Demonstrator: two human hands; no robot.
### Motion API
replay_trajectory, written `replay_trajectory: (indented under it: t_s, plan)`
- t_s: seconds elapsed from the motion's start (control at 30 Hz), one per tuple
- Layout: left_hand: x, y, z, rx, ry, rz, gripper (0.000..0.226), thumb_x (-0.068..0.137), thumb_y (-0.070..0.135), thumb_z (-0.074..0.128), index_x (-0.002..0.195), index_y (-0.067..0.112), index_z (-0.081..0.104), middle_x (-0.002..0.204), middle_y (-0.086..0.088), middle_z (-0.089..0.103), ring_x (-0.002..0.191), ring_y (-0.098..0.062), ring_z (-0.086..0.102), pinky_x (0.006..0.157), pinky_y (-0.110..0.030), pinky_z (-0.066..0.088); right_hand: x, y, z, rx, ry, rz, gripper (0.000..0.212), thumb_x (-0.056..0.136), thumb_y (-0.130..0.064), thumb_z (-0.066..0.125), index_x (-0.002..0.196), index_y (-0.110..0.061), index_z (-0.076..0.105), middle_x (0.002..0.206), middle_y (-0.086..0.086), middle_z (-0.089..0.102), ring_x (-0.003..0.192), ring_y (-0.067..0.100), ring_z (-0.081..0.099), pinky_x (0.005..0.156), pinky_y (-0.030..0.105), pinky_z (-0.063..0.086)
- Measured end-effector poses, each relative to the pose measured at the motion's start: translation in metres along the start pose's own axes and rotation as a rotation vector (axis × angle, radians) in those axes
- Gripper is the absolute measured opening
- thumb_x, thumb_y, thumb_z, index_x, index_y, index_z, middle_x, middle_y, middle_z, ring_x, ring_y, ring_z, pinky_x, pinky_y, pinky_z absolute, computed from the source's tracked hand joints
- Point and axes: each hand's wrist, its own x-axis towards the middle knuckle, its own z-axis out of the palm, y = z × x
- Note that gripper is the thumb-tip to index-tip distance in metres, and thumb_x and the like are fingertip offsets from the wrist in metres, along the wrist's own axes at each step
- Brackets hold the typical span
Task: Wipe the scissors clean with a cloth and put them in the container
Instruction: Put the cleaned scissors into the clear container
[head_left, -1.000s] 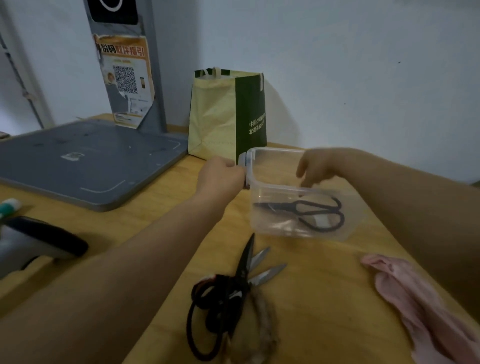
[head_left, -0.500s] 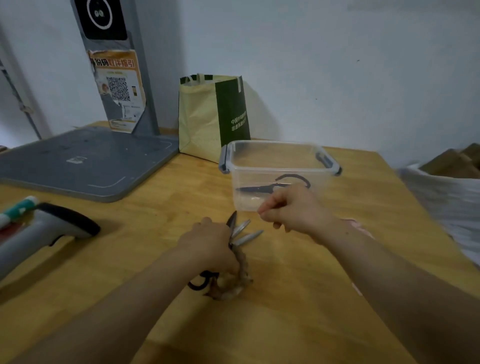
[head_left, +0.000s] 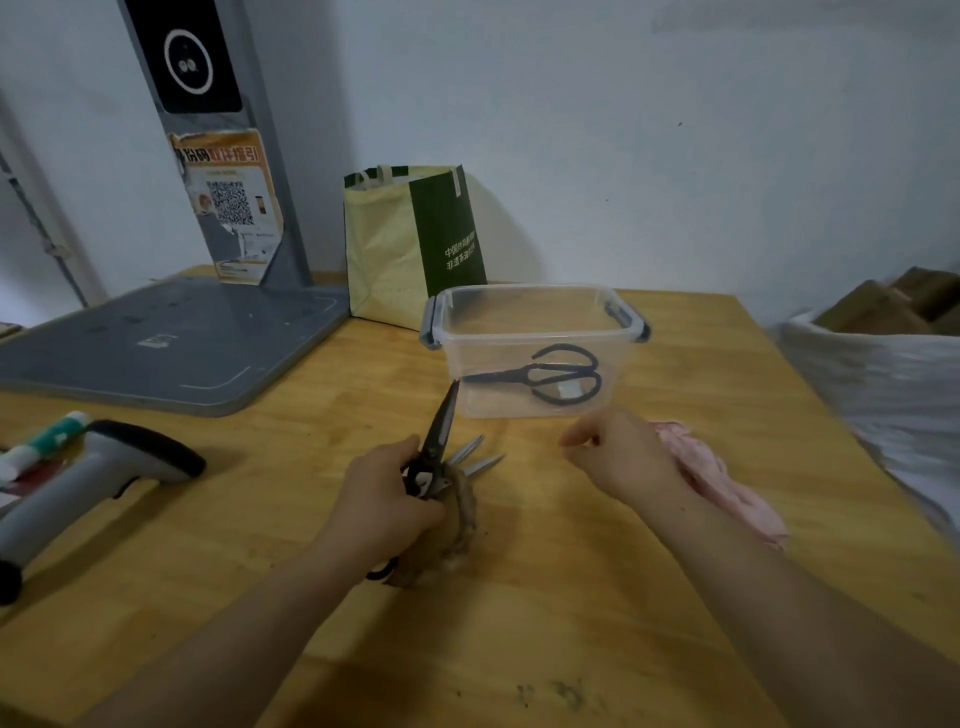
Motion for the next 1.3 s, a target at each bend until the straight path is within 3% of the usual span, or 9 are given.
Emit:
replay_trajectory:
  t_s: [0.1, 0.17, 0.33, 0.53, 0.73, 0.87, 1.0, 1.2, 1.3]
  plan:
    - [-0.01, 0.004, 0.003, -0.138, -0.018, 0.044, 0.075, 0.077, -0.007, 0.065, 0.143, 0.016, 0.038, 0.13, 0.001, 0.052, 0.103, -0.01, 0.052, 0.079, -0.026, 0.048, 0.002, 0.025, -0.009, -0.46, 0.087, 0.028, 0.032, 0.093, -0.024, 0.051, 0.123, -0.033, 0.058, 0.139, -0.003, 0.046, 0.128, 0.023, 0.037, 0.102, 0.039, 0.03]
    - [-0.016, 0.01, 0.01, -0.215, -0.041, 0.073, 0.077, 0.076, -0.008, 0.068, 0.142, 0.019, 0.039, 0.119, 0.01, 0.055, 0.112, -0.014, 0.053, 0.078, -0.024, 0.049, 0.001, 0.041, -0.011, -0.522, 0.047, 0.109, 0.035, 0.095, -0.024, 0.044, 0.127, -0.037, 0.051, 0.139, 0.001, 0.042, 0.129, 0.026, 0.034, 0.103, 0.041, 0.028]
    - [-0.025, 0.028, 0.033, -0.307, -0.097, 0.2, 0.077, 0.074, -0.008, 0.07, 0.138, 0.026, 0.043, 0.103, 0.032, 0.051, 0.092, 0.013, 0.054, 0.065, -0.009, 0.05, -0.006, 0.07, -0.023, -0.039, 0.032, 0.064, 0.02, 0.091, -0.013, 0.056, 0.105, -0.017, 0.069, 0.102, 0.006, 0.068, 0.089, 0.021, 0.061, 0.065, 0.022, 0.04]
    - [-0.022, 0.041, 0.06, -0.328, -0.066, 0.352, 0.075, 0.071, -0.007, 0.072, 0.11, 0.051, 0.046, 0.117, 0.011, 0.058, 0.105, 0.015, 0.05, 0.078, -0.008, 0.047, -0.016, 0.054, -0.044, 0.571, 0.141, 0.083, 0.025, 0.081, -0.005, 0.067, 0.1, -0.021, 0.071, 0.068, -0.001, 0.056, 0.063, 0.01, 0.052, 0.056, 0.023, 0.039]
    - [-0.024, 0.05, 0.082, -0.376, -0.045, 0.451, 0.076, 0.071, -0.009, 0.073, 0.122, 0.04, 0.045, 0.113, 0.022, 0.052, 0.102, 0.021, 0.049, 0.081, -0.006, 0.046, -0.026, 0.06, -0.042, 0.489, 0.084, 0.07, 0.014, 0.075, -0.012, 0.078, 0.088, -0.017, 0.076, 0.076, -0.007, 0.067, 0.073, 0.006, 0.061, 0.069, 0.026, 0.053]
    - [-0.025, 0.052, 0.089, -0.36, -0.017, 0.498, 0.078, 0.07, -0.01, 0.073, 0.118, 0.042, 0.042, 0.112, 0.02, 0.052, 0.102, 0.02, 0.05, 0.083, -0.005, 0.045, -0.03, 0.059, -0.051, 0.798, 0.226, 0.04, 0.016, 0.078, -0.008, 0.075, 0.092, -0.015, 0.074, 0.069, -0.014, 0.065, 0.055, -0.007, 0.058, 0.052, 0.011, 0.046]
    - [-0.028, 0.056, 0.094, -0.367, 0.013, 0.543, 0.077, 0.071, -0.008, 0.074, 0.107, 0.052, 0.043, 0.106, 0.02, 0.053, 0.098, 0.017, 0.052, 0.082, -0.006, 0.046, -0.034, 0.054, -0.056, 0.968, 0.137, 0.013, 0.009, 0.085, -0.006, 0.066, 0.091, -0.009, 0.071, 0.068, 0.002, 0.067, 0.051, 0.008, 0.057, 0.047, 0.021, 0.048]
    - [-0.029, 0.058, 0.1, -0.377, 0.041, 0.588, 0.068, 0.071, -0.002, 0.077, 0.123, 0.034, 0.05, 0.11, 0.009, 0.058, 0.1, 0.007, 0.056, 0.084, -0.008, 0.046, -0.035, 0.05, -0.056, 1.055, 0.009, -0.007, 0.013, 0.093, -0.01, 0.056, 0.084, -0.014, 0.065, 0.08, 0.005, 0.068, 0.075, 0.018, 0.065, 0.075, 0.033, 0.056]
    - [-0.03, 0.059, 0.1, -0.398, 0.008, 0.552, 0.077, 0.067, -0.006, 0.078, 0.122, 0.04, 0.048, 0.114, 0.013, 0.057, 0.105, 0.01, 0.053, 0.088, -0.012, 0.048, -0.036, 0.044, -0.059, 1.204, -0.035, 0.055, 0.014, 0.092, -0.005, 0.055, 0.084, -0.008, 0.066, 0.078, 0.008, 0.069, 0.07, 0.018, 0.066, 0.066, 0.028, 0.056]
